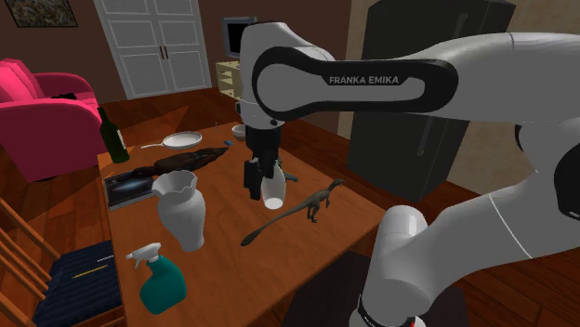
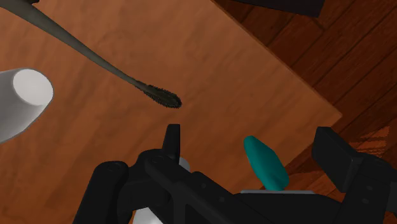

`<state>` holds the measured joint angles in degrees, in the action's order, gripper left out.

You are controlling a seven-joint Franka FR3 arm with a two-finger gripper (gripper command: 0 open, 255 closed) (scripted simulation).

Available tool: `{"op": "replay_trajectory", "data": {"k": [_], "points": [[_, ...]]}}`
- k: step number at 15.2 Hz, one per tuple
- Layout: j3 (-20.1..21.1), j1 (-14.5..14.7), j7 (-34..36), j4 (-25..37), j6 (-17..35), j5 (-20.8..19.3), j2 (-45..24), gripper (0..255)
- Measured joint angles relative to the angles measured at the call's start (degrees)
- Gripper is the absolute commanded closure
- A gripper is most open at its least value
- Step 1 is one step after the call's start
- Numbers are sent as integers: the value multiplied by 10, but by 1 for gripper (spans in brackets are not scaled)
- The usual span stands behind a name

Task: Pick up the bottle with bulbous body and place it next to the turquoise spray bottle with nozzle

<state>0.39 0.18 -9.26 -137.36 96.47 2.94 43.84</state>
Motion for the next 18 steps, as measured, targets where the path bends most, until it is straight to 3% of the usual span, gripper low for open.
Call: {"op": "replay_trajectory", "data": {"k": [7, 18], "points": [[-54, -19, -67, -5, 48, -32, -38, 0], [-180, -44, -225, 62, 153, -63, -196, 0]]}}
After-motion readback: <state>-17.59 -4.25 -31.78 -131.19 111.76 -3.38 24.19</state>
